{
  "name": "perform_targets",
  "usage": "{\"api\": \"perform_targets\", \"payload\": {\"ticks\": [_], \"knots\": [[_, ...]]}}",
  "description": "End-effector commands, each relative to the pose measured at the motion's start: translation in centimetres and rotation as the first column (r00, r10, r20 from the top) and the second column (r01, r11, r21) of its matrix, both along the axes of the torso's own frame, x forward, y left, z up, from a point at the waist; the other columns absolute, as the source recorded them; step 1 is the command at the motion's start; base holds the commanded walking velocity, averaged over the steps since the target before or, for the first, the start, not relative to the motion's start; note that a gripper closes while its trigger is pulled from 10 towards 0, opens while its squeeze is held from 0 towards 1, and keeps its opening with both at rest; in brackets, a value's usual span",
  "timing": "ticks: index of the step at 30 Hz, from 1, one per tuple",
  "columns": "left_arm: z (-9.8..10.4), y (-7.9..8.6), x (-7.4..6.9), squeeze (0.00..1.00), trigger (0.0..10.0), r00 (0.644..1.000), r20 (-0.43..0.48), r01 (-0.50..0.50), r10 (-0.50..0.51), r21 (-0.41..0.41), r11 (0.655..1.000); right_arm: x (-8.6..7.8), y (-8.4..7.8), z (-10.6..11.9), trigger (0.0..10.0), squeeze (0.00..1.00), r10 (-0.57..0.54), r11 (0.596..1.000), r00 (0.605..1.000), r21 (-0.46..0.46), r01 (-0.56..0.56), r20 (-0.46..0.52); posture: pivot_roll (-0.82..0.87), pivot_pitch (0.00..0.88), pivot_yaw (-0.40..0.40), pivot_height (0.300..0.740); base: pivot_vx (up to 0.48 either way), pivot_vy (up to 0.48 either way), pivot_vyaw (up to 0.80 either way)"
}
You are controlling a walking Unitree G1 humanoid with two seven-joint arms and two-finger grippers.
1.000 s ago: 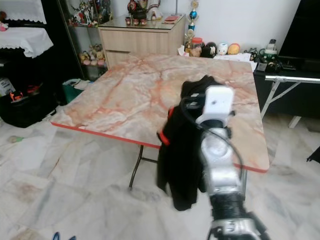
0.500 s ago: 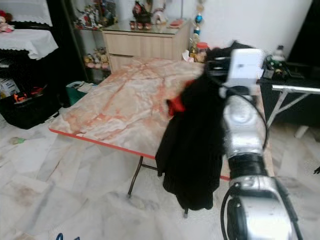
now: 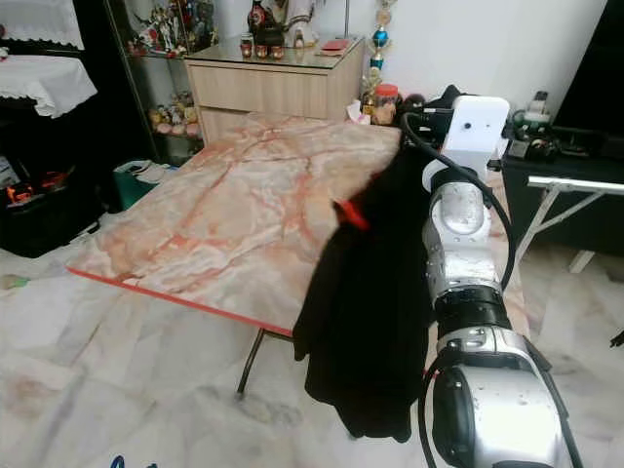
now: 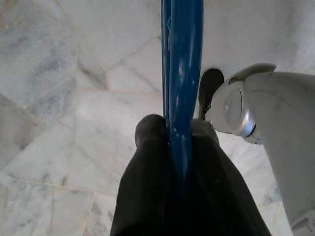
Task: Hang hanger
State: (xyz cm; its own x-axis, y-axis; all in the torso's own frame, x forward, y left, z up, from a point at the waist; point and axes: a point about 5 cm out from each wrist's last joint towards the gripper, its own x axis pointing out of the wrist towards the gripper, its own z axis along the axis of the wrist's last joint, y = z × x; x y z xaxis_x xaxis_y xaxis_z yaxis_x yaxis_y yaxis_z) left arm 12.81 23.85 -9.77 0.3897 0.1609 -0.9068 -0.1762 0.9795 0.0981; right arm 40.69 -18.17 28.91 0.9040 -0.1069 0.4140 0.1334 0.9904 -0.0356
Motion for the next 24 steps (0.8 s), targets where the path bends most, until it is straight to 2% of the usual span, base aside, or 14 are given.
{"api": "perform_targets", "payload": {"ticks": [1,9,15,21,24], "knots": [[0.0,0.6,-0.5,0.0,10.0,1.0,-0.015,-0.003,0.003,0.02,1.0,-0.1,0.2,1.3,10.0,0.0,0.002,1.0,0.999,0.0,-0.002,0.041,0.05,0.0,0.026,0.74,0.255,0.0,0.0],[0.0,0.6,-0.6,0.0,10.0,1.0,-0.018,-0.006,0.007,0.02,1.0,0.0,-0.4,0.9,10.0,0.0,-0.009,1.0,1.0,-0.016,0.009,0.022,0.05,0.0,0.02,0.74,0.254,0.0,0.0],[-0.1,0.6,-0.7,0.0,10.0,1.0,-0.023,-0.004,0.005,0.023,1.0,0.3,-0.6,0.1,10.0,0.0,-0.015,0.999,0.999,-0.05,0.013,-0.039,0.06,0.0,0.016,0.74,0.252,0.0,0.0],[-0.1,0.5,-0.8,0.0,10.0,1.0,-0.023,-0.005,0.006,0.024,1.0,0.2,-0.6,-2.5,10.0,0.0,-0.035,0.992,0.992,-0.128,0.02,-0.121,0.07,0.0,0.012,0.74,0.255,0.0,0.0],[-0.1,0.6,-0.9,0.0,10.0,1.0,-0.03,-0.005,0.005,0.028,1.0,-0.2,-0.8,-4.7,10.0,0.0,-0.044,0.993,0.982,-0.119,0.022,-0.182,0.06,0.0,0.015,0.74,0.167,0.0,0.0]]}}
